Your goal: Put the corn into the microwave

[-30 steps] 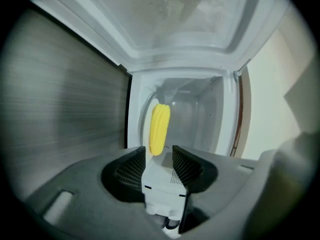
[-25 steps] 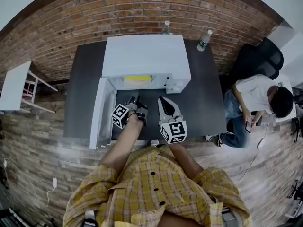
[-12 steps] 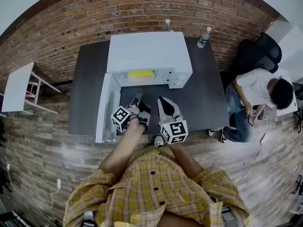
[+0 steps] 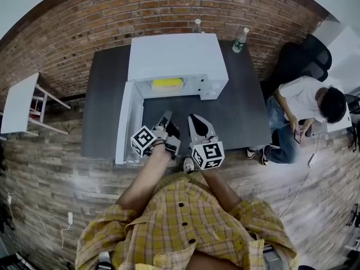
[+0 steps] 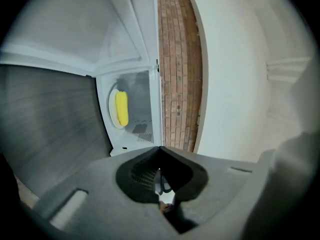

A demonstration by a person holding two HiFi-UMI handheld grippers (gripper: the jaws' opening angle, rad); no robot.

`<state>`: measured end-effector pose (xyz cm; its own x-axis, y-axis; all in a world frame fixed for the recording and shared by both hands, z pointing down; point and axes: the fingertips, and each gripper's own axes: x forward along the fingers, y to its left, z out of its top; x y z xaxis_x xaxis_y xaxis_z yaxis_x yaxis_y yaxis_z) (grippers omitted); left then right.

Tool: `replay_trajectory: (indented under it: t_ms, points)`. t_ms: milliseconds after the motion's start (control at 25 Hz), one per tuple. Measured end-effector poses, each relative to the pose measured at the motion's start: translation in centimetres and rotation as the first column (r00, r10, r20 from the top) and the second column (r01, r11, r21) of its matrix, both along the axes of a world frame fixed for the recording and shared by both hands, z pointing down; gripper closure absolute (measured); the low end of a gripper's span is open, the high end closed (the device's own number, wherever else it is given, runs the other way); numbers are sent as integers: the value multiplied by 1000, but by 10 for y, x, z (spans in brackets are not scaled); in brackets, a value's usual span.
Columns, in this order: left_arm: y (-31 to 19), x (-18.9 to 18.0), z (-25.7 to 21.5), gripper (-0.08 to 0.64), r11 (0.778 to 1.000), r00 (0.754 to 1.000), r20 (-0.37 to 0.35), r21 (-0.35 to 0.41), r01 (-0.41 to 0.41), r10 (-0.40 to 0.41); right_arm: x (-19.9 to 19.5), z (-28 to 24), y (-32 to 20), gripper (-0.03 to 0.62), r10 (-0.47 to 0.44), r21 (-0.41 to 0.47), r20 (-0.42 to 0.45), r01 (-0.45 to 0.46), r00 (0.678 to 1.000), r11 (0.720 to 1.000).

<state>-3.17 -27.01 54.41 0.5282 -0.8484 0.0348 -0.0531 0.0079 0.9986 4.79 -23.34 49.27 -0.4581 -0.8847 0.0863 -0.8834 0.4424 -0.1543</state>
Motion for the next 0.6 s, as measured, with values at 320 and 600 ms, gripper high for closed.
replay_trajectory:
  t_ms: [320, 600]
  points:
    - [17, 2, -27, 561, 972, 943, 327, 192, -137, 69, -2, 0, 13, 596, -8, -30, 41, 10, 999, 999]
    - [32, 7, -46, 560, 911, 782, 624, 315, -267, 14, 0, -6, 22, 595, 13, -17, 60, -12, 998, 1000]
